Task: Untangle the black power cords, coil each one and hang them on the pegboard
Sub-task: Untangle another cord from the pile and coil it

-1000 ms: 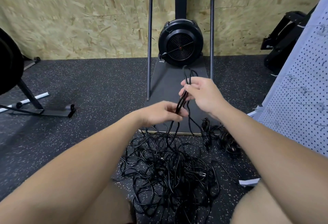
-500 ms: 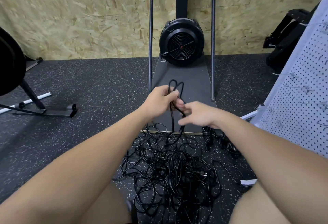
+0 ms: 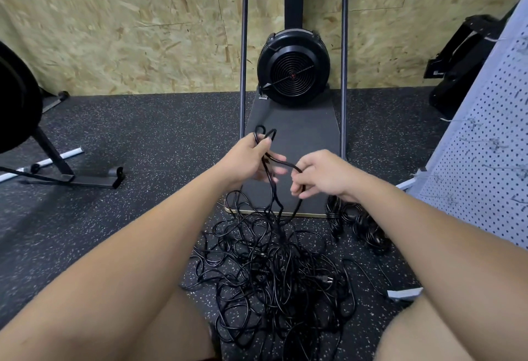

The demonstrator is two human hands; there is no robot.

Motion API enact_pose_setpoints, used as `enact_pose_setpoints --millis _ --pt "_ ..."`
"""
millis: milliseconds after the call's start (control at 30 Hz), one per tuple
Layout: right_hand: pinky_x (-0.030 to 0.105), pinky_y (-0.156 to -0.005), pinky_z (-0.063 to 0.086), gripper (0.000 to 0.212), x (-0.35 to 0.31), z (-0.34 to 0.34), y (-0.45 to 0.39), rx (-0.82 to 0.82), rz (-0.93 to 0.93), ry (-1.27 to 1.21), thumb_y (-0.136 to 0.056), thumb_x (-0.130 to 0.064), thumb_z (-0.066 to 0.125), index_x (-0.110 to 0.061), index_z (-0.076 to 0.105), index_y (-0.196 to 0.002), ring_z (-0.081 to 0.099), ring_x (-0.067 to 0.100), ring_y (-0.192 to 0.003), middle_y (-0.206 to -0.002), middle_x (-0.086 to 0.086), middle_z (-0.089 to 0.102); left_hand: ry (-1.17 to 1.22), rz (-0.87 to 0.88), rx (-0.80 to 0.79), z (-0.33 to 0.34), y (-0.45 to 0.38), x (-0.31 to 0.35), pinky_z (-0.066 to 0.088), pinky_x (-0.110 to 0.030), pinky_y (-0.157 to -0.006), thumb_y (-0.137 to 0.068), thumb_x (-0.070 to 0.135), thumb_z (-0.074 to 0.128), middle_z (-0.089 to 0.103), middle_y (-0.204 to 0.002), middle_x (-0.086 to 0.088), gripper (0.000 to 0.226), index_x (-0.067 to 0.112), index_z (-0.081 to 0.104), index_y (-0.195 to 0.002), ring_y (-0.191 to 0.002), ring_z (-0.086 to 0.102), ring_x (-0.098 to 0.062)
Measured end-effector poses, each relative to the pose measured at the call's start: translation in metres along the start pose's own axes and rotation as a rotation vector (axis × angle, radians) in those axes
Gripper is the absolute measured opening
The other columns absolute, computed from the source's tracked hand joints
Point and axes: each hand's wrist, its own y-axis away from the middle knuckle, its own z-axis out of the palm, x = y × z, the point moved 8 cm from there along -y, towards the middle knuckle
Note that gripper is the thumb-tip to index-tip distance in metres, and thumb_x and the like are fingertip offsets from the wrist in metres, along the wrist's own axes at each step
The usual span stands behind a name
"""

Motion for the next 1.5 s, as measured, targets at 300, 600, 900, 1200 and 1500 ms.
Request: enact_pose_setpoints --millis 300,600,900,1200,1500 --pt "0.033 -0.069 0.062 0.022 -0.04 -0.052 0.007 0.416 -0.214 -0.381 -0.107 -0.014 0.067 0.005 0.076 -0.101 0.077 0.028 -0.079 -0.08 0.012 0.077 -0.117 -0.038 -0.119 0.007 0.006 0.0 0.014 -0.033 -0.059 -0.105 0.052 0.069 0.045 -0.065 0.001 0.04 0.016 0.082 -0.114 -0.056 0.022 -0.014" --pt "0.032 -0.075 0.063 0.023 -0.04 -0.041 0.005 0.358 -0.237 -0.514 -0.109 -0.014 0.066 0.006 0.075 -0.102 0.079 0.029 -0.088 -0.088 0.015 0.079 -0.255 -0.042 -0.118 0.015 0.011 -0.025 0.026 -0.028 -0.056 -0.096 0.022 0.085 0.049 -0.077 -0.004 0.024 0.003 0.078 -0.11 -0.063 0.037 -0.014" --pt "0.037 -0.087 0.068 0.022 -0.004 -0.013 -0.006 0.135 -0.054 0.036 -0.099 -0.008 0.074 -0.016 0.079 -0.119 0.08 0.019 -0.101 -0.115 0.003 0.081 -0.127 0.071 0.049 0.007 0.004 -0.002 0.026 -0.024 -0.05 -0.096 0.026 0.084 0.058 -0.068 -0.003 0.018 0.01 0.076 -0.1 -0.058 0.042 -0.013" --pt "0.044 -0.097 0.066 0.02 0.012 0.042 -0.011 -0.081 -0.022 0.138 -0.106 -0.017 0.07 -0.024 0.072 -0.125 0.08 0.018 -0.106 -0.126 -0.008 0.077 -0.075 0.097 0.02 0.007 -0.003 0.005 0.036 -0.022 -0.057 -0.096 0.029 0.085 0.055 -0.069 -0.005 0.023 0.023 0.071 -0.079 -0.062 0.046 -0.015" --pt "0.046 -0.098 0.064 0.02 -0.01 0.028 -0.007 0.012 -0.064 0.089 -0.112 -0.019 0.06 -0.003 0.072 -0.112 0.081 0.016 -0.087 -0.098 0.002 0.084 -0.124 0.165 0.009 0.001 -0.003 0.01 0.036 -0.019 -0.053 -0.105 0.018 0.074 0.059 -0.083 -0.014 0.015 0.014 0.083 -0.117 -0.066 0.051 -0.013"
